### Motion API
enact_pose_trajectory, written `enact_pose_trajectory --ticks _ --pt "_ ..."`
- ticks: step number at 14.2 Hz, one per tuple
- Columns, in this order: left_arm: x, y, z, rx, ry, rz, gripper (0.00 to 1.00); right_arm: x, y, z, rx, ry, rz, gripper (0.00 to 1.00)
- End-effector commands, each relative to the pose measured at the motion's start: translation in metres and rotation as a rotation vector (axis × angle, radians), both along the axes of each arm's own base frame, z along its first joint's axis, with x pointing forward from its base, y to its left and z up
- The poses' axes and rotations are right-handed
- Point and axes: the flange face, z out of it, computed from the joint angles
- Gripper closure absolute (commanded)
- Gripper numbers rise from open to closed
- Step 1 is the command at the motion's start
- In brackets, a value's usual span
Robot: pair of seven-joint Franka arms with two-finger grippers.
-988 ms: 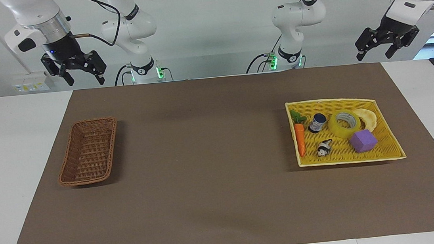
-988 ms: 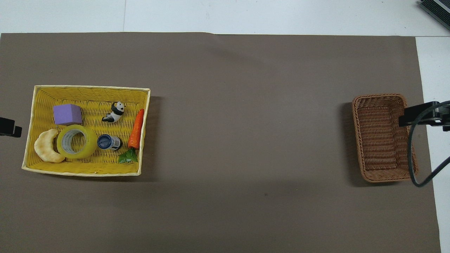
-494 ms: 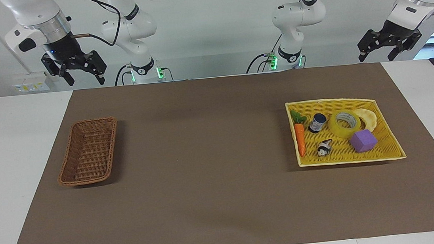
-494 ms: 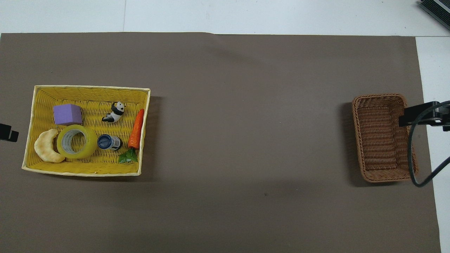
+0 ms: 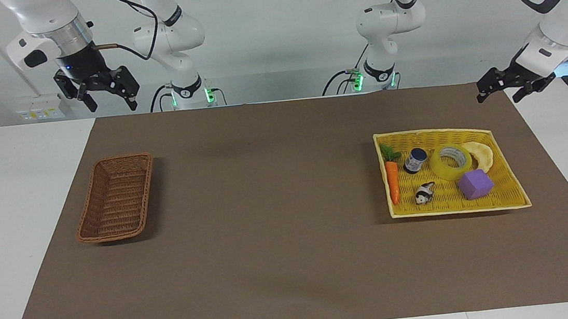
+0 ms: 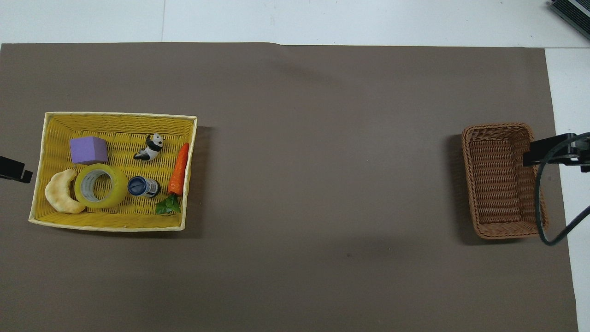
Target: Move tape to another basket
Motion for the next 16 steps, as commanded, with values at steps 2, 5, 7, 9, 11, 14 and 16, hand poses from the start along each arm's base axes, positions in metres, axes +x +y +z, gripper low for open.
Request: enact_pose_trajectory --ticks 2,5,7,9,11,14,16 --pt "0.0 0.018 -0.041 0.011 -0.026 -0.016 0.0 -0.001 -0.004 0.001 0.012 -0.01 0.016 0.0" --pt "0.002 0.021 -0.067 0.015 -0.045 -0.012 0.0 -0.001 -0.004 0.0 0.013 -0.008 0.016 0.0" --pt "0.005 0.021 -0.085 0.015 -0.036 -0.012 0.0 -0.001 -0.004 0.001 0.012 -0.01 0.016 0.0" --pt "0.012 0.02 -0.116 0.014 -0.012 -0.017 0.0 -0.001 -0.004 0.0 0.013 -0.008 0.016 0.0" --pt "0.016 0.016 -0.144 0.014 0.005 -0.023 0.0 -0.001 -0.004 0.001 0.012 -0.01 0.016 0.0" --pt "0.008 0.013 -0.169 0.014 0.002 -0.024 0.0 -0.001 -0.004 0.0 0.013 -0.008 0.016 0.0" --pt "0.004 0.013 -0.18 0.015 -0.002 -0.021 0.0 -0.001 -0.004 0.0 0.013 -0.008 0.016 0.0"
